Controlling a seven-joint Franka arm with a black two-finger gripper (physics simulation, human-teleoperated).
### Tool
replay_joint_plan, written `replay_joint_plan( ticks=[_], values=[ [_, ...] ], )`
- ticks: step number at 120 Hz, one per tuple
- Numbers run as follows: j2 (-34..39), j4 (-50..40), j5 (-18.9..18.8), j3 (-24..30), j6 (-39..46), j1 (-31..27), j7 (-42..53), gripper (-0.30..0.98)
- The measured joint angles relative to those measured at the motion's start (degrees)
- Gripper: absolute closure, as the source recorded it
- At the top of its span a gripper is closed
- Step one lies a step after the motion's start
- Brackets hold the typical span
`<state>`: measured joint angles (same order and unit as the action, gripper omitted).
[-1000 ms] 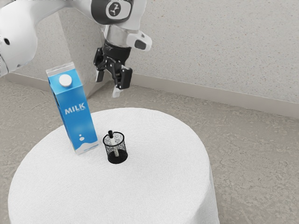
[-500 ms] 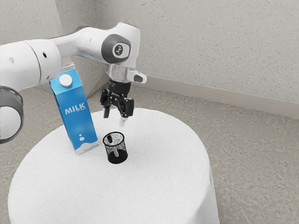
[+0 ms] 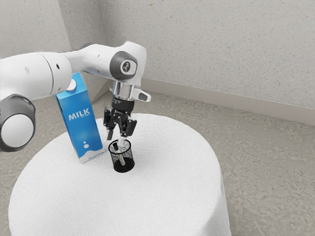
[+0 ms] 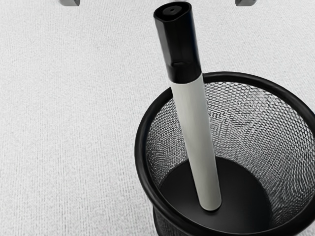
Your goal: Take the marker out of the pen holder and place it to the left of the pen holder.
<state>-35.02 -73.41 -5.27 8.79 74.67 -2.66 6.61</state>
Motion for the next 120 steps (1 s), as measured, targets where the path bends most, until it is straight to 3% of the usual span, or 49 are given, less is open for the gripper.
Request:
replay_joint_plan(
  ticks=[74, 120],
  values=[
    [-1.86, 0.11, 0.14, -0.04, -0.06, 0.05, -1.06, 0.61],
    [1.90, 0.09, -0.68, -0.65, -0.99, 1.51, -2.47, 0.71]
  ],
)
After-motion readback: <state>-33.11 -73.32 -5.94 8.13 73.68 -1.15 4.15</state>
